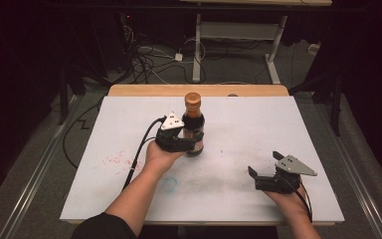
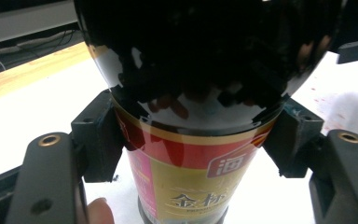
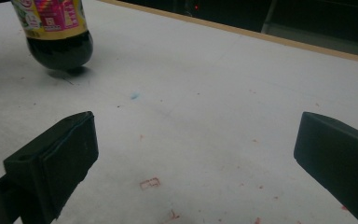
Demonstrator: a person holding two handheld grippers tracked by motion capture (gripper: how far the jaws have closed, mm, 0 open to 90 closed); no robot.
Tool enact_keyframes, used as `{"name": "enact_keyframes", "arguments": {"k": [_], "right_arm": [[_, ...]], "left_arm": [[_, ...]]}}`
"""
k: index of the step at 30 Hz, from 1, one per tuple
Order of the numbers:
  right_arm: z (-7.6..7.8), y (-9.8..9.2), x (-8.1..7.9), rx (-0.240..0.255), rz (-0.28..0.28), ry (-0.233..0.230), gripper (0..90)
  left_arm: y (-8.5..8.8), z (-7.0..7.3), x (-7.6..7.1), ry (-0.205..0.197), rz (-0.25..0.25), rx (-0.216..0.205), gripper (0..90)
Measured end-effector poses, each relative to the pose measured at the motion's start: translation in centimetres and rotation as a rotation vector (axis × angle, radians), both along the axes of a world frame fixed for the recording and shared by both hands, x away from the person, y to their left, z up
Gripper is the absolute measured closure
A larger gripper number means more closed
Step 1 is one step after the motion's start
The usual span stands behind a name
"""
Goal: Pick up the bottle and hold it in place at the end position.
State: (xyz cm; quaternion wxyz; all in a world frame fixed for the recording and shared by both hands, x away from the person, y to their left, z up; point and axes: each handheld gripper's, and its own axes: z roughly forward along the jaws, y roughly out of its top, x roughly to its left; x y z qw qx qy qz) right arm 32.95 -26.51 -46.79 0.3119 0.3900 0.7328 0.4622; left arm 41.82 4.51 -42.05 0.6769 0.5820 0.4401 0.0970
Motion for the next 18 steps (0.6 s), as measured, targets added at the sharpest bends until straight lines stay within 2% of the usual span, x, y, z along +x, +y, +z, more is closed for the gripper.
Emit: {"name": "enact_keyframes", "arguments": {"k": [2, 7, 14, 17, 18], "right_arm": [[0.0, 0.0, 0.0, -0.001, -0.002, -0.002, 0.3], [0.0, -0.1, 0.0, 0.001, -0.008, -0.005, 0.3], [0.0, -0.2, 0.0, 0.005, -0.005, -0.008, 0.2], [0.0, -0.2, 0.1, 0.007, -0.004, -0.005, 0.2], [0.0, -0.2, 0.1, 0.007, -0.005, -0.005, 0.3]], "left_arm": [[-0.1, -0.1, 0.6, 0.010, -0.003, -0.005, 28.7], [-0.9, -0.4, 1.7, 0.013, 0.007, 0.017, 28.6], [-1.5, -0.7, 2.8, 0.017, 0.004, 0.013, 28.6], [-1.8, -1.0, 3.0, 0.010, 0.003, 0.044, 28.6], [-1.8, -1.0, 3.0, 0.007, 0.001, 0.041, 28.6]]}}
